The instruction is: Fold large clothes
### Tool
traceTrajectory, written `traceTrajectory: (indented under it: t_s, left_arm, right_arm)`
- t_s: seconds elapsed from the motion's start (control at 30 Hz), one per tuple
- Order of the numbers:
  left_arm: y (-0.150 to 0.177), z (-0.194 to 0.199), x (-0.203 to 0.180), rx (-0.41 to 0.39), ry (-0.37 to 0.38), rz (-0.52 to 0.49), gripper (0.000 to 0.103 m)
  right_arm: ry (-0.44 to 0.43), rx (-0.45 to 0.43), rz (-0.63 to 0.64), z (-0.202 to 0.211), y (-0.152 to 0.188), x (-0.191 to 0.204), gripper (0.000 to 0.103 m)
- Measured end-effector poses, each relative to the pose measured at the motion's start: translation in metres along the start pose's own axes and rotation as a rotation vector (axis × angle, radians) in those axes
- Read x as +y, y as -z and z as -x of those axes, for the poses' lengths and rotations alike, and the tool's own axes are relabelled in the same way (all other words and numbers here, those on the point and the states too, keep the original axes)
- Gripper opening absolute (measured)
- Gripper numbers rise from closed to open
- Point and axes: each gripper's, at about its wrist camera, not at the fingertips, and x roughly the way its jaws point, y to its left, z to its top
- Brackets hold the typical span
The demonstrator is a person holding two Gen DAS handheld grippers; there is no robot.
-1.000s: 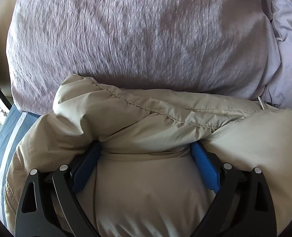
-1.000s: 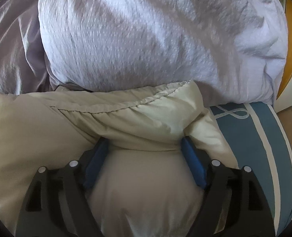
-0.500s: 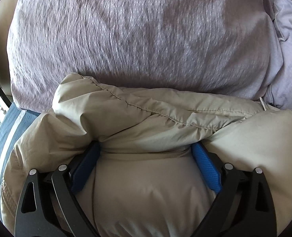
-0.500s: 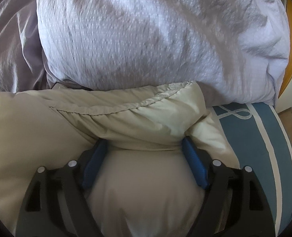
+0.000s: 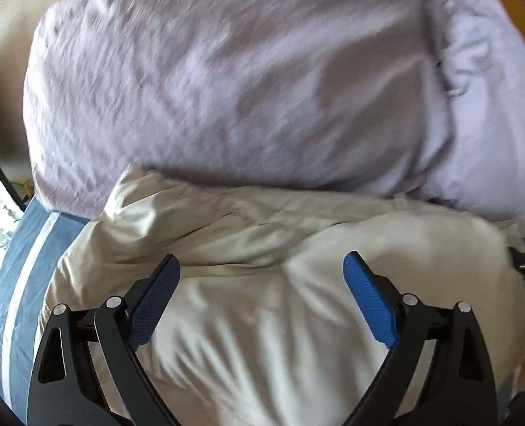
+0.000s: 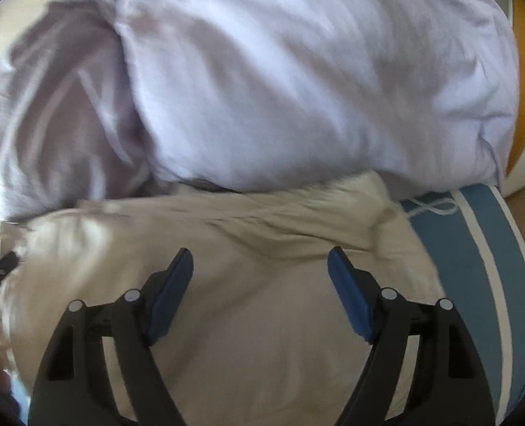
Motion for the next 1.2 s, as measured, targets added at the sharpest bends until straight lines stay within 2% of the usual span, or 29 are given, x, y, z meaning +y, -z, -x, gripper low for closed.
traceTrajectory:
  t_s: [0.13,0.3,0.8,1.2]
  left_arm:
    - [-0.001,0.005,-0.023,0.001,0.042,-0.02,0.095]
    - [0.009,-0.023,-0.031,0.054,0.013,-0.023,0.095]
    - [0.018,-0.066,-0.035,0.079,-0.001,0.004,0.096]
    - [0.039,-0.066,-0.037,0.08,0.008,0.013,0.098]
  right_arm:
    - [-0.047,-0.003,0.051,0.001,-0.005,0.029,0.079]
    - [-0.013,0.021,0.105,-0.019,0.002,0.048,0.079]
    - [0.026,0.058,0.108,-0.071,0.014,0.051,0.088]
    - [0.044,0.066,0.115,-0.089,0.019,0.062,0.091]
